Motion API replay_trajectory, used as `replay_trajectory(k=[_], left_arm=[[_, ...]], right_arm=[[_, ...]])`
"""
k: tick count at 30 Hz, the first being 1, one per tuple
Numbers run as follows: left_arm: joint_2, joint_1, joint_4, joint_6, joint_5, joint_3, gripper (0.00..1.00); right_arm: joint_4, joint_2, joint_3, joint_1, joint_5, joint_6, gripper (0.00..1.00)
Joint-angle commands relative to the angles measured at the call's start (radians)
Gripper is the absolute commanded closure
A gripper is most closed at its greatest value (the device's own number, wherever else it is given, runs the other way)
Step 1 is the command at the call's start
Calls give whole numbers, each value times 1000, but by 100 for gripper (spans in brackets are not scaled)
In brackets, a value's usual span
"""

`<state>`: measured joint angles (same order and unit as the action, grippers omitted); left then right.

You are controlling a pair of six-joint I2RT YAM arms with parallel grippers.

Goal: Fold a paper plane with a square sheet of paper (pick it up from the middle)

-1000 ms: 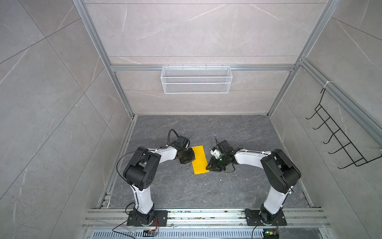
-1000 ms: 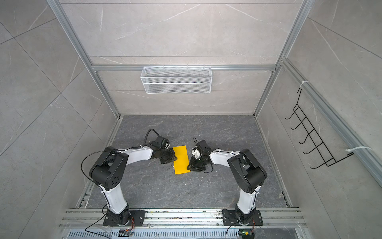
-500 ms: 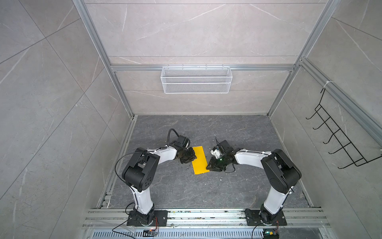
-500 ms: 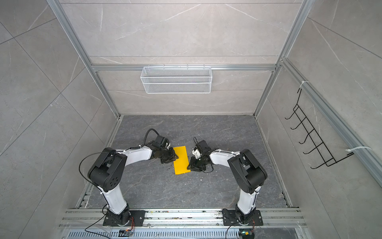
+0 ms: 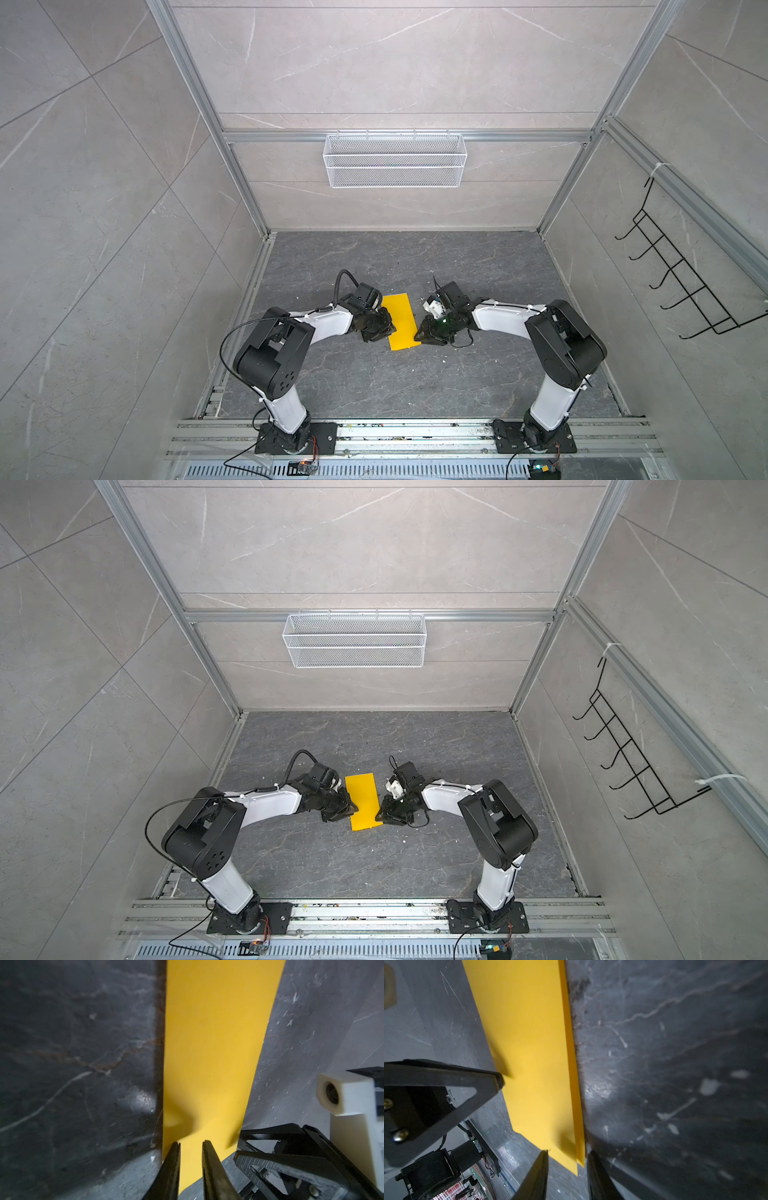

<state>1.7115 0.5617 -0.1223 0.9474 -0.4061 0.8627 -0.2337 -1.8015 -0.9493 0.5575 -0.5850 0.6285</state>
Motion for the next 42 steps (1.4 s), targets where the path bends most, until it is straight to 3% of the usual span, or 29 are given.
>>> replay_trajectory(k=[1,10,16,23,35,42], left_arm=[[-35,6,45,42,-33,-15,76],[-51,7,58,50,-22,-34,76],[-64,7,51,48,-17,-33,74],[-83,6,26,34,0,-8,73],[-95,5,23,39,2,-18,72],[-99,6,12,34,5,-16,71]], right_arm=[[1,4,9,0,-25,-18,64],[22,2,9,1,-38,-11,66],[-1,62,26,1,67,-24,66],[38,28,21,0,-26,-22,67],[17,-11,8,0,-10,-30,63],[50,-22,16,2,-64,-19,65]])
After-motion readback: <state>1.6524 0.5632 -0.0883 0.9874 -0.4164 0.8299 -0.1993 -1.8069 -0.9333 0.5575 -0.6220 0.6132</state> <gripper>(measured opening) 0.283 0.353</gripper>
